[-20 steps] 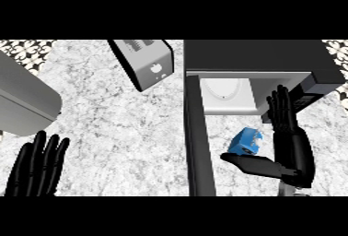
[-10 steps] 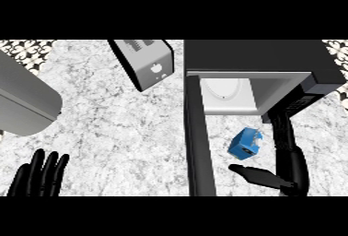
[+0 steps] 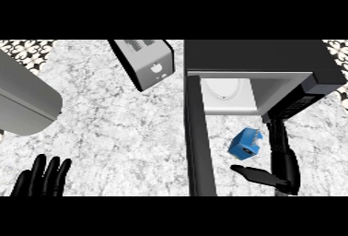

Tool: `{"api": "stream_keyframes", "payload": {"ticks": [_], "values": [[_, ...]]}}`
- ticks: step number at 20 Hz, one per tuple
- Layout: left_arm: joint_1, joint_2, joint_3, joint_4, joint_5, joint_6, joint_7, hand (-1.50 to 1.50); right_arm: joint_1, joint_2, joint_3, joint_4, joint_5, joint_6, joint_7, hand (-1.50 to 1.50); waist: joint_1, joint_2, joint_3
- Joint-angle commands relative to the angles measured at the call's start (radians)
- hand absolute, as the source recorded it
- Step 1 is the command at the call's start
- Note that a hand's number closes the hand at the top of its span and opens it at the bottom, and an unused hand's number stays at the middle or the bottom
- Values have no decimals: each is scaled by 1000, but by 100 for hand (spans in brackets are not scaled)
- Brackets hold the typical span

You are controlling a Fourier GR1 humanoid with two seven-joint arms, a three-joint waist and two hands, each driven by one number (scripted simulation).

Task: Pick up the milk, place it into the microwave and close the microwave

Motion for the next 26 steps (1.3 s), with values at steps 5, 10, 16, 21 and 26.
{"api": "stream_keyframes", "payload": {"ticks": [5,10,16,21,26], "values": [[10,54,50,-47,42,4,7,-150,-106,-34,-86,265,-55,66,-149,-150,1,0,-1],[-10,40,-41,-30,-25,32,39,-150,-166,-39,-105,478,-33,84,-291,-150,0,0,0],[43,66,-21,-57,14,32,0,-150,-260,-65,-74,667,47,102,-431,150,9,1,0],[-32,40,-22,61,-13,58,-34,-150,-300,-61,-97,709,48,83,-533,150,2,1,0],[-13,56,10,-12,35,49,-1,-150,-286,-80,-49,689,44,272,-582,150,-1,0,0]]}}
